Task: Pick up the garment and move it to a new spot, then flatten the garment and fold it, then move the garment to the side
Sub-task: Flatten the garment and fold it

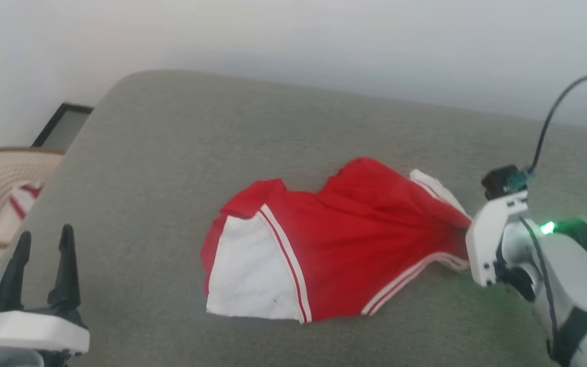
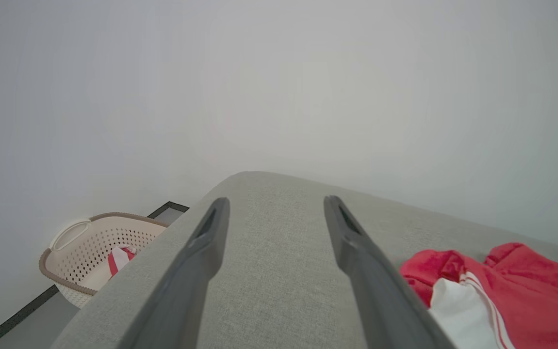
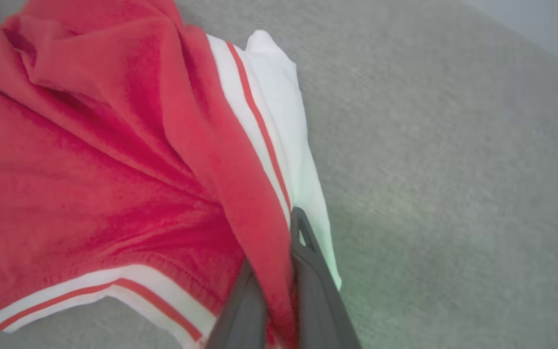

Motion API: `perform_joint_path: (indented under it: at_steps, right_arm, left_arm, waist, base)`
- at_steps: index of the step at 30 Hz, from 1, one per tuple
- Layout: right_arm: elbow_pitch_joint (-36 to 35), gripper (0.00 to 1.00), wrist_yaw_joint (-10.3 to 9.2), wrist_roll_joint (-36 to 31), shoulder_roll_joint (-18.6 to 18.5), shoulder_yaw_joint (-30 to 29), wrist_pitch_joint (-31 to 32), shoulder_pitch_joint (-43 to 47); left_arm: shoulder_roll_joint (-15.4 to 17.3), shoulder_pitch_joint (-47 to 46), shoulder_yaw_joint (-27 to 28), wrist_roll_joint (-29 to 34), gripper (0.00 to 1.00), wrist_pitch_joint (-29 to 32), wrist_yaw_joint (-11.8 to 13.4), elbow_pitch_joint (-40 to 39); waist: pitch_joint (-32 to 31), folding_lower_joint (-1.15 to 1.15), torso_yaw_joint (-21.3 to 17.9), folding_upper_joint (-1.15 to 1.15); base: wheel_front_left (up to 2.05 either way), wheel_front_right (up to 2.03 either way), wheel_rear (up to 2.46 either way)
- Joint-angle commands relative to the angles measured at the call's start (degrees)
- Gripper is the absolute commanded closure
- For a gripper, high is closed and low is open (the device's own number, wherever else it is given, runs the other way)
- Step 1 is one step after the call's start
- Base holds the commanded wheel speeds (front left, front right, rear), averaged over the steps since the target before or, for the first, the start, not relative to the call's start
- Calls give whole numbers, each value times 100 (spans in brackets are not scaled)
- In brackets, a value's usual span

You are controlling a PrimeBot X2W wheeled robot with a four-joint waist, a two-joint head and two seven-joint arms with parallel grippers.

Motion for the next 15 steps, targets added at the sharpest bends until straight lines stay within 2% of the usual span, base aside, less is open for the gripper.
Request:
perform_joint_path:
  at_steps: [1, 6, 8, 14, 15]
  right_arm:
    - [-158, 100, 1, 62, -65, -4, 110, 203]
    - [-948, 100, 1, 200, -298, -276, 550, 1046]
    - [-1219, 100, 1, 177, -285, -502, 647, 1385]
    - [-1655, 100, 1, -112, 63, -1021, 834, 2118]
    - [-1669, 95, 1, -141, 155, -1102, 861, 2193]
  left_arm:
    - [33, 117, 51, 38, 0, -24, 14, -29]
    - [23, 351, 174, 45, 0, -24, 3, -113]
    - [15, 417, 212, 59, 0, -24, -17, -135]
    - [-11, 490, 278, 83, 0, -24, -109, -115]
    - [-18, 491, 298, 88, 0, -24, -136, -109]
  waist:
    - [-138, 0, -217, 0]
    - [-252, 0, -490, 0]
    - [-281, 0, -584, 0]
    - [-275, 0, -793, 0]
    - [-270, 0, -820, 0]
  base:
    - [0, 0, 0]
    - [0, 0, 0]
    - [0, 0, 0]
    - [0, 0, 0]
    - [0, 0, 0]
